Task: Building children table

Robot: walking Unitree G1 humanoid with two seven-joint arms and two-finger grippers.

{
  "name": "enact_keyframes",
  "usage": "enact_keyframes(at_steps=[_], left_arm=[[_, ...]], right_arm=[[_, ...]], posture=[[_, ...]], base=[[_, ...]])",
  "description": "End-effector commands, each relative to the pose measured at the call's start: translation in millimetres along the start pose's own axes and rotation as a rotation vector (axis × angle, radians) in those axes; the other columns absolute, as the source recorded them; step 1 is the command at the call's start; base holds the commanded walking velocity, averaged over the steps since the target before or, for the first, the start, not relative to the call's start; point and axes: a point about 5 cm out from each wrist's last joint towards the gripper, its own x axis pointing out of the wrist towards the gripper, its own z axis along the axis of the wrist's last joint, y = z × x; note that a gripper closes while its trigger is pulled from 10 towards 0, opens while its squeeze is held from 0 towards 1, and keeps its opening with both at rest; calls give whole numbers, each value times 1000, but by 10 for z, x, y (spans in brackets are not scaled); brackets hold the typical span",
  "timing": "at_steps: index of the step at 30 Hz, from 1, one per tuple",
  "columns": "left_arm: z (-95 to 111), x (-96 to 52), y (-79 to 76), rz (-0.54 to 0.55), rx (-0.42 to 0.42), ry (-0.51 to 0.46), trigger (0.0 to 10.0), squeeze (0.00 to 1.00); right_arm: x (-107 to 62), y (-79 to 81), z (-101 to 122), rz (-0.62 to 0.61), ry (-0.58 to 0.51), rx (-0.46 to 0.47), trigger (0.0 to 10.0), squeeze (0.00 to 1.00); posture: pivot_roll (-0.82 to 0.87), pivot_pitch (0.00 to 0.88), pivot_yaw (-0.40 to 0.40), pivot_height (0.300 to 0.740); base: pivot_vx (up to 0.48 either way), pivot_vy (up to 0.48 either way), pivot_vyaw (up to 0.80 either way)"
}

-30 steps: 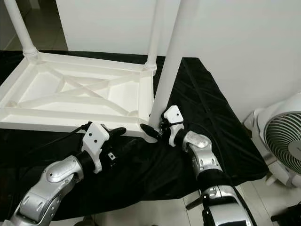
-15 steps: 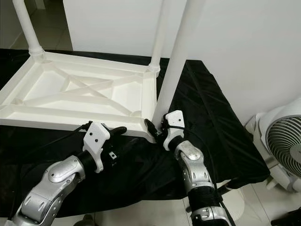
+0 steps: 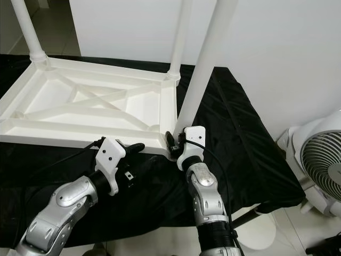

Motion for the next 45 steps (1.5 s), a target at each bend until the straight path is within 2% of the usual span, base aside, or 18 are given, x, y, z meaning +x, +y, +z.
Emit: enact_keyframes(at_steps=[1,2,7,8,15,18,25,26,33,40,42,44,45], left_arm=[[-21,16,3,3,-16,10,10000,0],[-22,11,-3,2,-17,11,10000,0],[-26,3,-14,2,-19,13,10000,0],[-28,0,-17,2,-21,14,10000,0],[-33,2,-19,3,-24,15,10000,0],[-34,2,-20,-1,-23,17,10000,0],[-38,1,-22,-3,-23,18,10000,0],[-38,-5,-21,-4,-21,20,10000,0],[-37,-25,-20,-5,-16,25,10000,0],[-22,-48,-14,-13,-15,32,10000,0],[-22,-48,-14,-13,-15,32,10000,0],[-16,-59,-8,-16,-14,35,10000,0],[-16,-59,-8,-16,-14,35,10000,0]], right_arm=[[-69,-83,-107,-94,67,21,0,0],[-82,-80,-114,-109,78,21,10000,0],[-92,-78,-119,-123,88,22,10000,0],[-91,-85,-111,-123,84,28,10000,1000],[-74,-122,-25,-79,55,24,10000,1000],[-66,-120,21,4,49,-9,10000,1000],[-64,-121,36,31,51,-36,10000,1000],[-35,-159,39,52,60,-61,10000,0],[51,-246,69,108,47,-147,10000,0],[159,-242,72,332,38,-198,10000,0],[159,-242,72,332,38,-198,10000,0],[179,-215,72,409,41,-206,10000,0],[179,-215,72,409,41,-206,10000,0]], posture=[[189,60,-112,740],[192,60,-112,740],[193,60,-113,740],[194,61,-114,740],[201,49,-116,740],[201,47,-114,740],[203,43,-114,740],[209,37,-110,740],[218,31,-102,740],[229,35,-73,740],[229,35,-73,740],[234,36,-66,740],[234,36,-66,740]], base=[[0,0,0],[0,0,0],[0,0,0],[0,0,0],[0,0,0],[0,0,0],[0,0,0],[0,0,0],[0,0,0],[0,0,0],[0,0,0],[0,0,0],[0,0,0]])
